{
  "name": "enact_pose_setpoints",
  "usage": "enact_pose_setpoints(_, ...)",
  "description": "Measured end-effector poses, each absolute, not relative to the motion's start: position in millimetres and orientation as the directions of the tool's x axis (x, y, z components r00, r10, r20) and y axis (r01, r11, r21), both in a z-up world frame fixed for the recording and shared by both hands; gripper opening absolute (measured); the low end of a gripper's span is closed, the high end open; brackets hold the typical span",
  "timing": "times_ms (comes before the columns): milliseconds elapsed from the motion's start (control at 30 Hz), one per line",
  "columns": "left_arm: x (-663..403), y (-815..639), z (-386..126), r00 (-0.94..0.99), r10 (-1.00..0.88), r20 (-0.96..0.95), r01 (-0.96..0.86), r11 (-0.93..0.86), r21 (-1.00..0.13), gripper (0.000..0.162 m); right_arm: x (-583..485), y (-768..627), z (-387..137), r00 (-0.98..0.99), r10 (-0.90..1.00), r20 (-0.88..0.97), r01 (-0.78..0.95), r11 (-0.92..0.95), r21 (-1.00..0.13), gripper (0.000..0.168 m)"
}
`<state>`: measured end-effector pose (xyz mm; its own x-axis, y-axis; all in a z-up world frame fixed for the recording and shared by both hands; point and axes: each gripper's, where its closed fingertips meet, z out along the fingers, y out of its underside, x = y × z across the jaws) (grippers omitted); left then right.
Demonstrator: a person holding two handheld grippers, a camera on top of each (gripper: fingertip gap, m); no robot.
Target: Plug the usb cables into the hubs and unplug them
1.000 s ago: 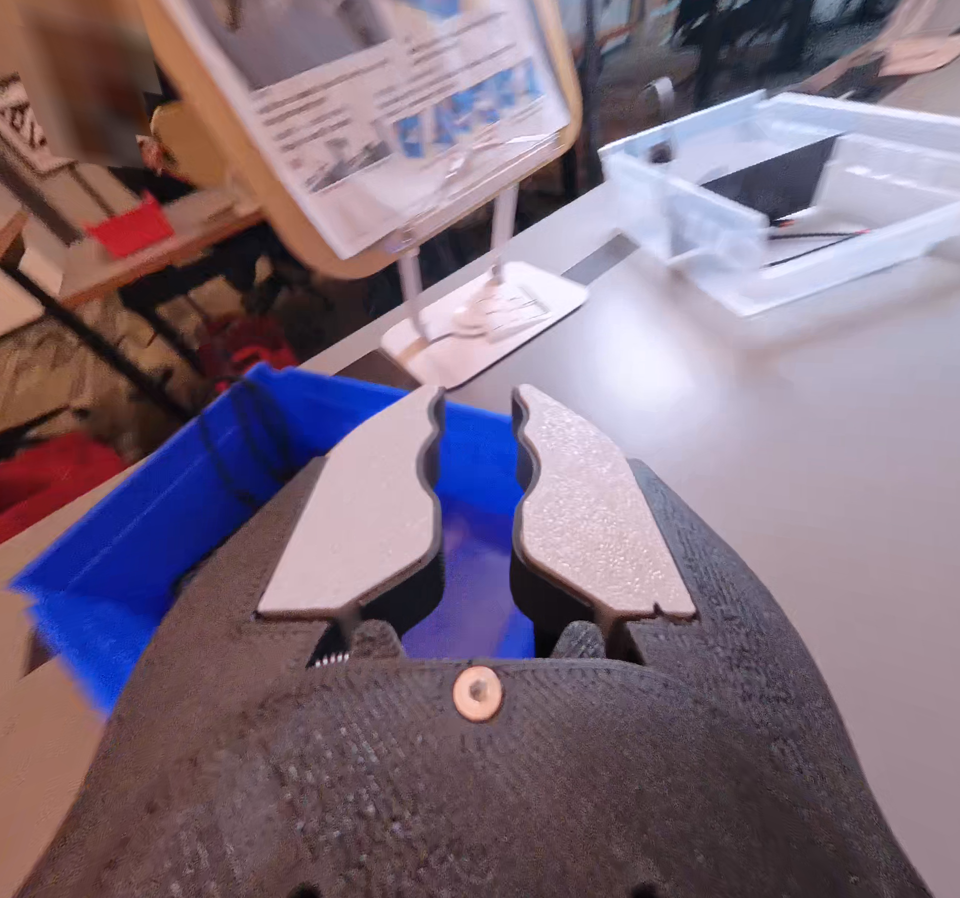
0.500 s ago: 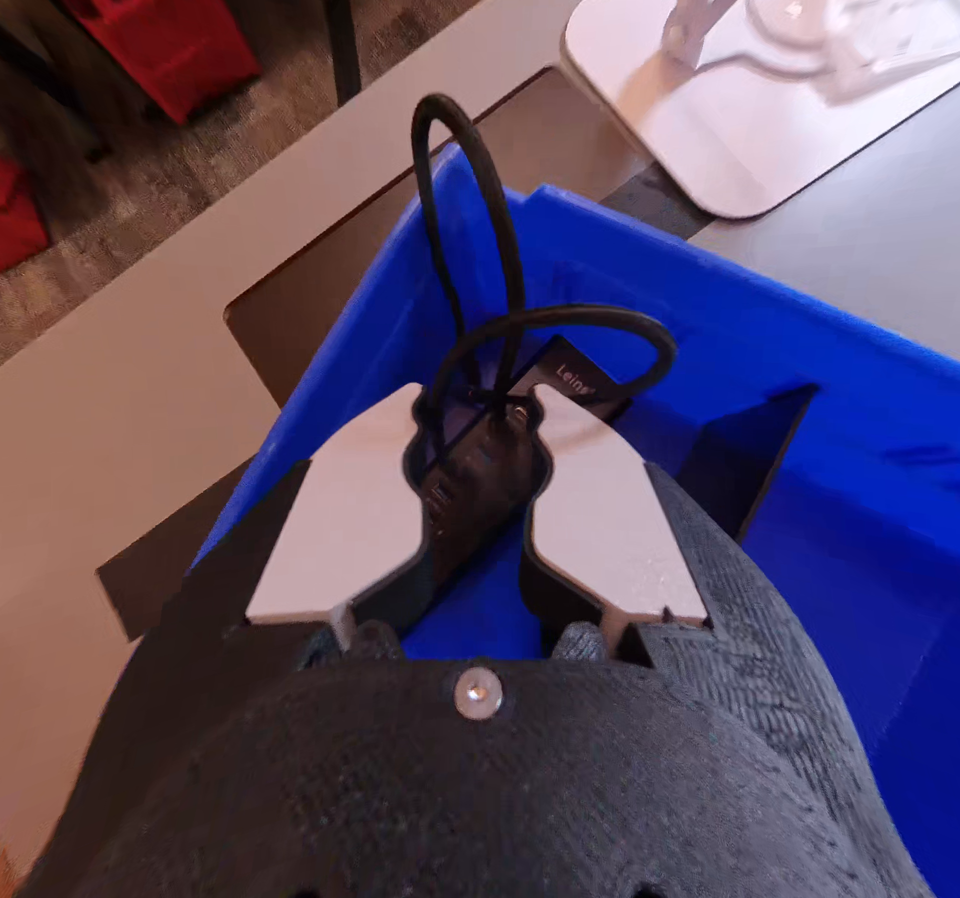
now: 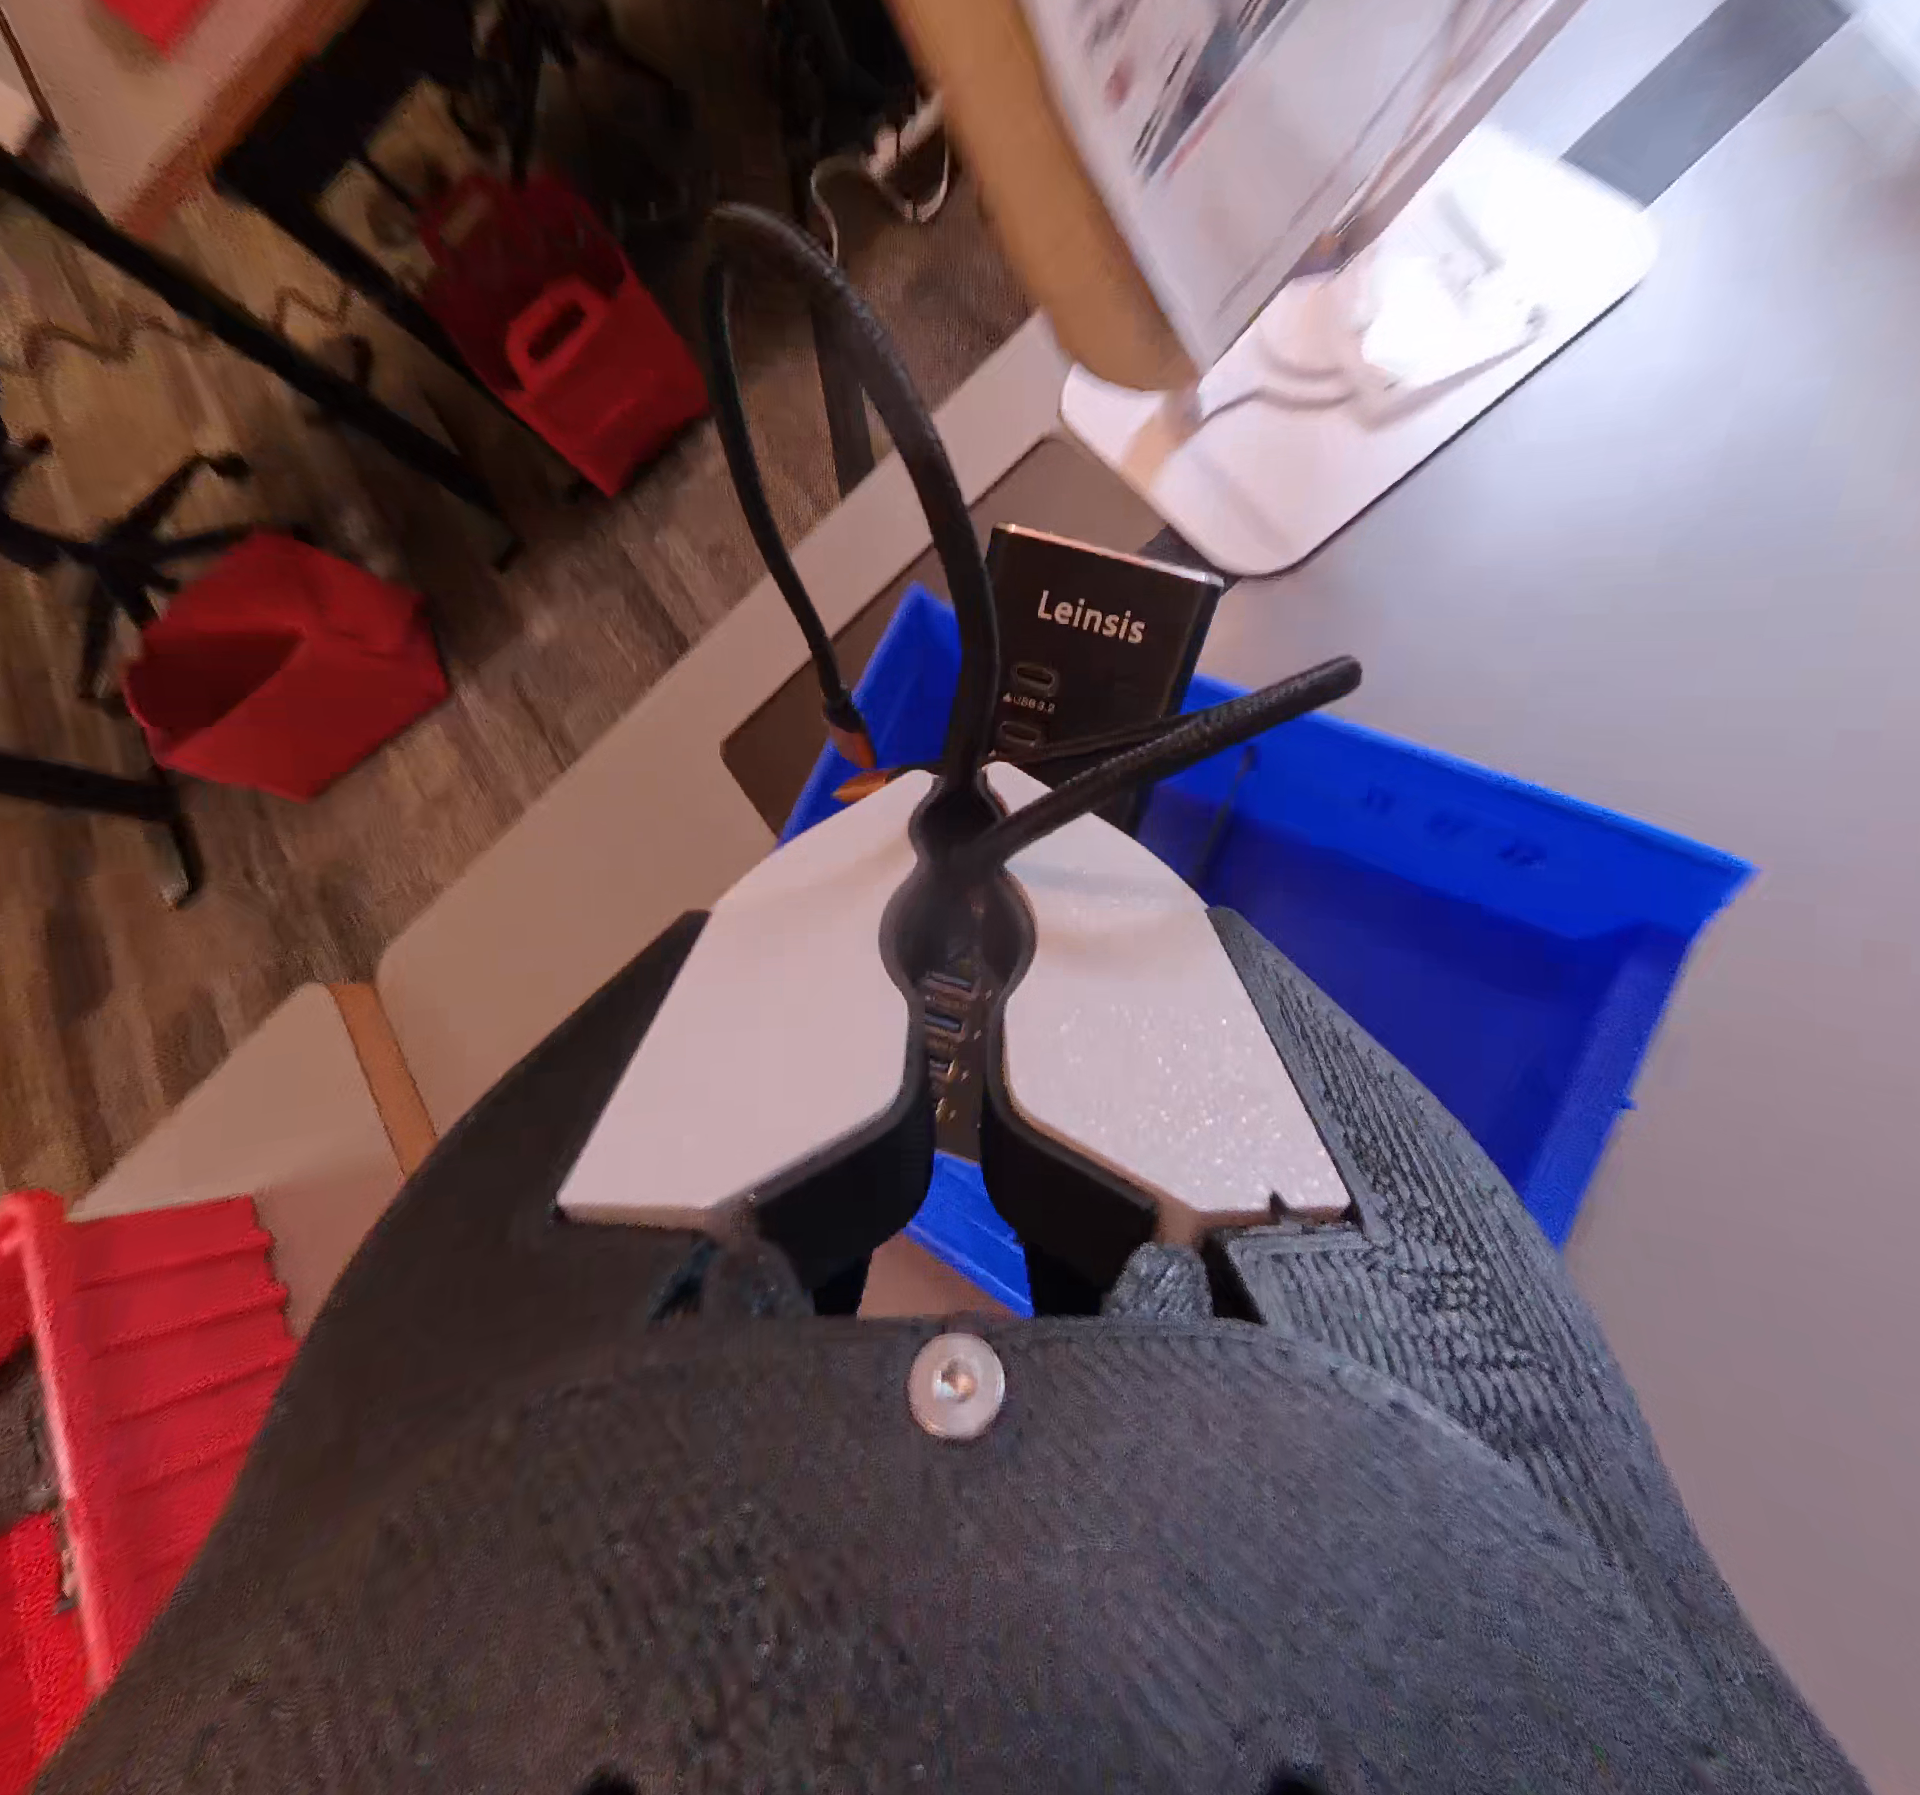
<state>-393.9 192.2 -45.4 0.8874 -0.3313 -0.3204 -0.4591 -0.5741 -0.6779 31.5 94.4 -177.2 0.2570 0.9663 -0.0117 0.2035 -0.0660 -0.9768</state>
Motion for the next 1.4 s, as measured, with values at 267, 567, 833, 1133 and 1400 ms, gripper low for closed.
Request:
enact_pose_setpoints(267,-233,127,20,0.782,-0.567,-0.26,-0.471,-0.264,-0.842,0.005,-14,56,-146,0.113,0.993,-0.041,0.123,-0.055,-0.991,0.035)
enact_pose_setpoints(567,-37,53,-33,0.451,-0.887,0.102,-0.169,-0.197,-0.966,0.004,-48,36,-115,0.107,0.994,-0.007,-0.074,0.001,-0.997,0.089)
enact_pose_setpoints(833,-27,47,-76,0.315,-0.854,0.414,0.053,-0.42,-0.906,0.005,-24,27,-126,-0.064,0.99,-0.125,-0.04,-0.128,-0.991,0.069)
enact_pose_setpoints(1133,-129,71,-135,0.578,-0.681,0.448,0.106,-0.482,-0.87,0.038,-23,34,-164,-0.161,0.836,-0.525,0.151,-0.504,-0.85,0.068)
enact_pose_setpoints(1400,-160,59,-87,0.718,-0.678,0.157,0.027,-0.199,-0.98,0.024,-21,46,-177,-0.131,0.802,-0.582,0.186,-0.557,-0.809,0.068)
